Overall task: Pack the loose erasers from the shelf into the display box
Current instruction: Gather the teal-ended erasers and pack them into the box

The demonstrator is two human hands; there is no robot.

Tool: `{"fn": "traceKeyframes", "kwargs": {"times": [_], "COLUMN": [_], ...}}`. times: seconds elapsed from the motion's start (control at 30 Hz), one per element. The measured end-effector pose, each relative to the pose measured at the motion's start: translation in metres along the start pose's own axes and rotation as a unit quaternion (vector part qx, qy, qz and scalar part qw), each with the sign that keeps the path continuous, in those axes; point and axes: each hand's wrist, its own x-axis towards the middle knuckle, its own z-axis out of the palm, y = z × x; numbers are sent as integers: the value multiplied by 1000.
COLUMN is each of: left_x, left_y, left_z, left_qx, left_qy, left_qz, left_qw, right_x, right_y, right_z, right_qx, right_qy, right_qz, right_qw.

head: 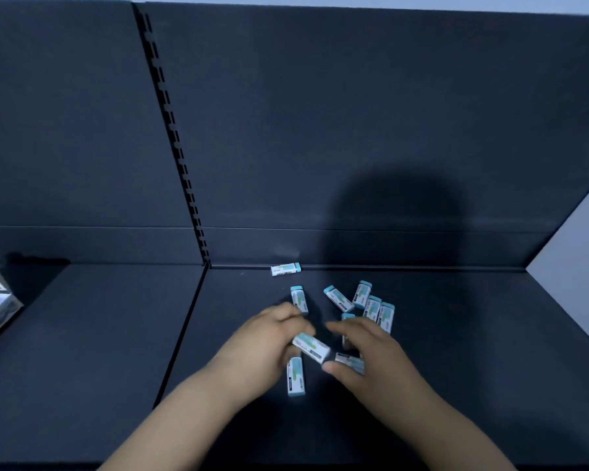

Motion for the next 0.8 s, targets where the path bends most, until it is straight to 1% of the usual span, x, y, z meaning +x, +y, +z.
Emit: {"fn": "traceKeyframes", "kwargs": {"times": [0.1, 0.2, 0.27, 0.33, 0.4, 0.43, 0.5, 0.6, 0.73, 0.8], "left_x": [0, -1, -4, -11, -19, -21, -21, -17, -13, -13], "left_y": [8, 13, 17, 16, 6, 2, -3, -3, 0, 4], "left_z": [7, 14, 17, 16, 14, 12, 12, 13, 16, 19], "left_qx": [-10, -50, -73, -76, -28, 8, 40, 38, 47, 47], "left_qy": [4, 6, -7, -50, -112, -138, -160, -170, -184, -173], "left_qz": [50, 51, 12, -64, -127, -144, -150, -144, -157, -159], "left_qw": [999, 997, 997, 994, 985, 980, 975, 974, 969, 971], "right_x": [-4, -15, -23, -26, -28, -28, -24, -11, 10, 16], "right_y": [-5, -1, 3, 6, 4, 1, -4, -2, 7, 9], "right_z": [-4, 2, 9, 16, 22, 24, 22, 14, 9, 11], "right_qx": [28, 21, -8, -69, -119, -130, -142, -179, -198, -193], "right_qy": [-25, -1, 9, -15, -48, -56, -65, -72, -151, -165], "right_qz": [19, 25, 32, 48, 60, 57, 44, -1, -35, -50], "right_qw": [999, 999, 999, 996, 990, 988, 987, 981, 968, 966]}}
